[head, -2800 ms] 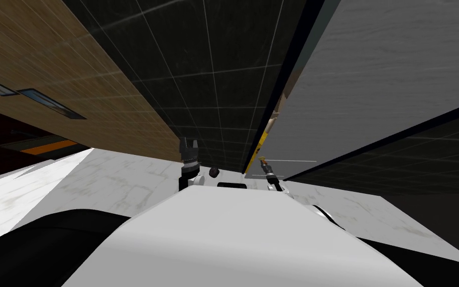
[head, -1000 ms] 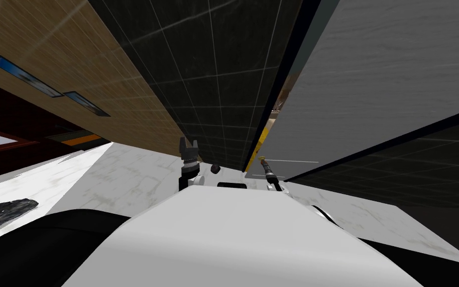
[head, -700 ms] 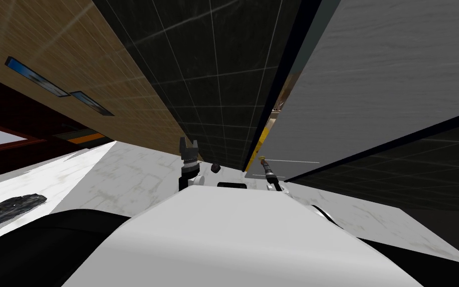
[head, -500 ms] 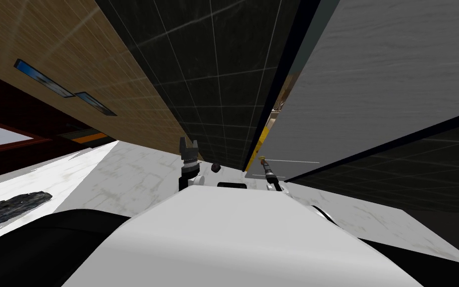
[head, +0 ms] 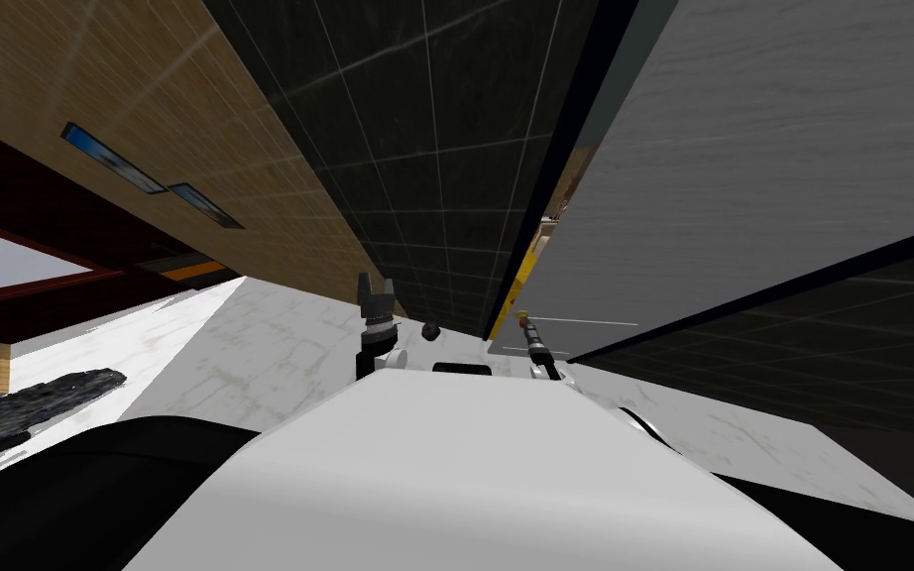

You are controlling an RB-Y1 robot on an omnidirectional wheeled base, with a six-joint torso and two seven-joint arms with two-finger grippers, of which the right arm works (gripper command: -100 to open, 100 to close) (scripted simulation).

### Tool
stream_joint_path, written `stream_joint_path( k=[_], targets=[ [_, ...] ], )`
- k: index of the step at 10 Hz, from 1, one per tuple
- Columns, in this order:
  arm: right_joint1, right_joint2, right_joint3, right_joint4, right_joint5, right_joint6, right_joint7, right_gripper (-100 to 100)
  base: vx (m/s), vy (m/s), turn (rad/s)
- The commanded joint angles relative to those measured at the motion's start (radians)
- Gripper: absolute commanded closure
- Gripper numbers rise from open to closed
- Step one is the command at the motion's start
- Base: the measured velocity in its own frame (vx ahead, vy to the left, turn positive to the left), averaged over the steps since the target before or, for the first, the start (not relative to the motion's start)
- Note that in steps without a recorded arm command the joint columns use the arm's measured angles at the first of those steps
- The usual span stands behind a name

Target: Pull the door open

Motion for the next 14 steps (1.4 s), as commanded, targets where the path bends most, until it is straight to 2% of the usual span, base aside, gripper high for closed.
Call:
stream_joint_path(
  k=[1, 4, 5, 6, 7, 8, 11, 12, 13, 14],
  targets=[
    [0.007, 0.004, 0.005, -0.020, -0.004, 0.008, -0.040, 100, -0.037, -0.018, 0.033],
    [0.008, 0.005, 0.011, -0.025, -0.019, 0.013, -0.118, 100, -0.035, -0.015, 0.038],
    [0.008, 0.005, 0.011, -0.025, -0.019, 0.013, -0.123, 100, -0.029, -0.009, 0.027],
    [0.008, 0.006, 0.014, -0.028, -0.027, 0.016, -0.164, 100, -0.037, -0.014, 0.048],
    [0.008, 0.006, 0.014, -0.028, -0.027, 0.016, -0.165, 100, -0.035, -0.016, 0.025],
    [0.009, 0.006, 0.017, -0.030, -0.035, 0.018, -0.205, 100, -0.036, -0.023, 0.046],
    [0.010, 0.007, 0.024, -0.036, -0.051, 0.023, -0.282, 100, -0.049, -0.017, 0.050],
    [0.010, 0.007, 0.024, -0.036, -0.051, 0.023, -0.291, 100, -0.032, -0.013, 0.030],
    [0.010, 0.007, 0.027, -0.039, -0.059, 0.025, -0.328, 100, -0.031, -0.012, 0.046],
    [0.010, 0.007, 0.027, -0.039, -0.059, 0.025, -0.333, 100, -0.028, -0.012, 0.029]
  ],
)
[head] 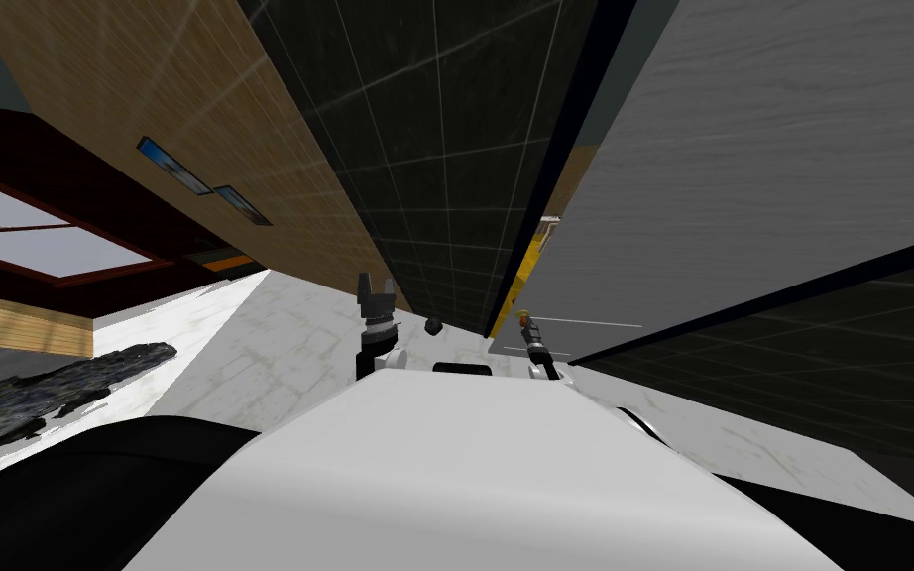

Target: Pull the door open

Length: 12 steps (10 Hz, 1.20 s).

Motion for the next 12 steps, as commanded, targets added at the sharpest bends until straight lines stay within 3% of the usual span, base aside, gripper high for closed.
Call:
stream_joint_path(
  k=[1, 12],
  targets=[
    [0.007, 0.004, 0.005, -0.022, -0.009, 0.007, -0.050, 100, -0.032, -0.019, 0.053],
    [0.009, 0.006, 0.024, -0.038, -0.056, 0.021, -0.301, 100, -0.041, -0.016, 0.044]
  ],
)
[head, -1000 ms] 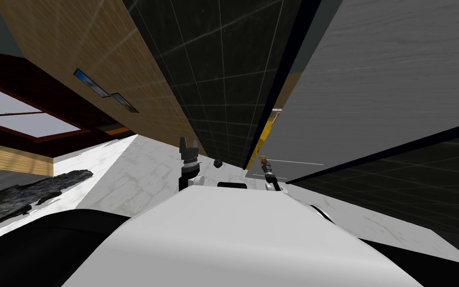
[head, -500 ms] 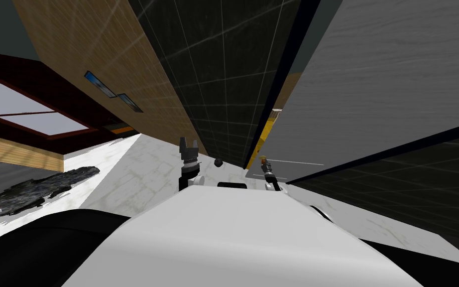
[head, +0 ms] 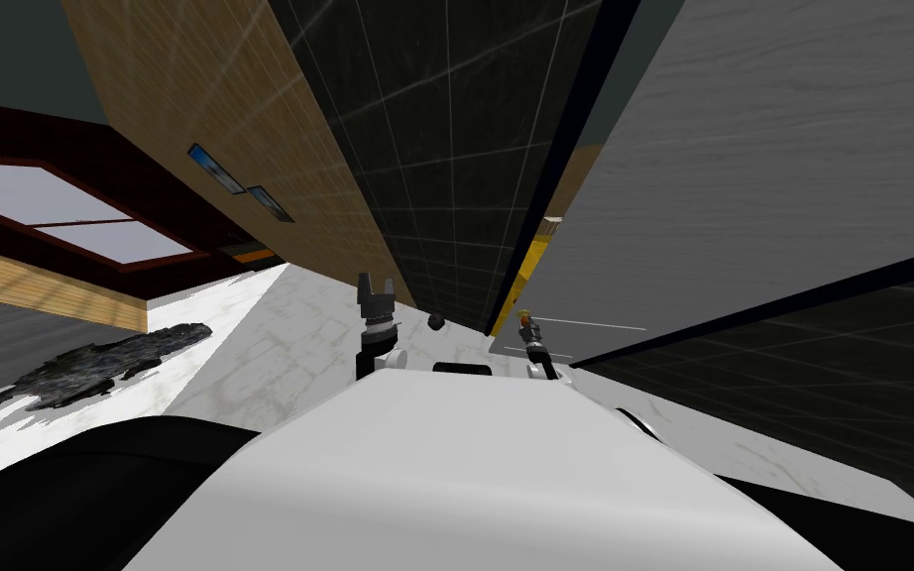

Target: Pull the door open

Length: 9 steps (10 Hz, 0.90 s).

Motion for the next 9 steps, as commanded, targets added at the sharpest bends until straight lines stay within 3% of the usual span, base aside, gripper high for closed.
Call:
stream_joint_path(
  k=[1, 9],
  targets=[
    [0.002, 0.002, 0.004, -0.008, -0.009, 0.001, -0.050, 100, -0.035, -0.009, 0.037],
    [0.004, 0.004, 0.016, -0.019, -0.039, 0.011, -0.221, 100, -0.035, -0.015, 0.039]
  ],
)
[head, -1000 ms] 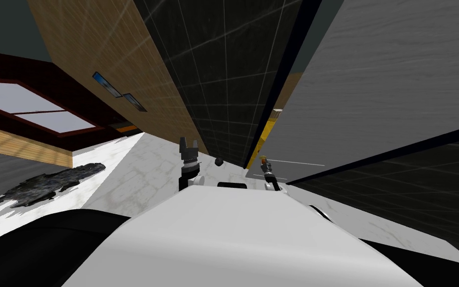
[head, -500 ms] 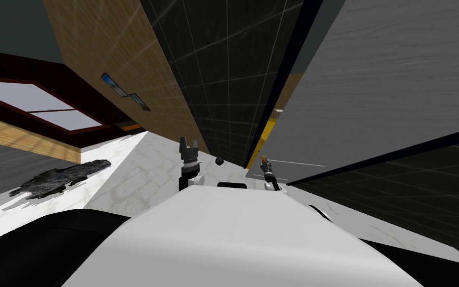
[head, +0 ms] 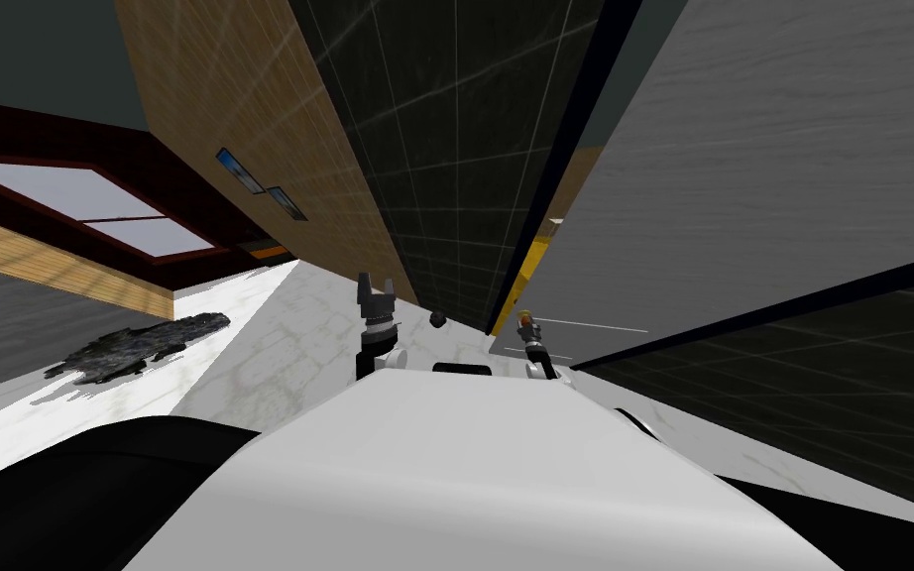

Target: Pull the door open

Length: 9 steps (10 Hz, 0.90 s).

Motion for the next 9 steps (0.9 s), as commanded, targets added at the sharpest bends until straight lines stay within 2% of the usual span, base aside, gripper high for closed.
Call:
stream_joint_path(
  k=[1, 4, 5, 9],
  targets=[
    [0.002, 0.002, 0.004, -0.004, -0.009, 0.003, -0.050, 100, -0.033, -0.019, 0.050],
    [0.002, 0.003, 0.010, -0.009, -0.023, 0.007, -0.127, 100, -0.040, -0.017, 0.046],
    [0.002, 0.003, 0.010, -0.009, -0.023, 0.007, -0.135, 100, -0.035, -0.013, 0.020],
    [0.004, 0.004, 0.017, -0.015, -0.043, 0.013, -0.249, 100, -0.035, -0.017, 0.039]
  ],
)
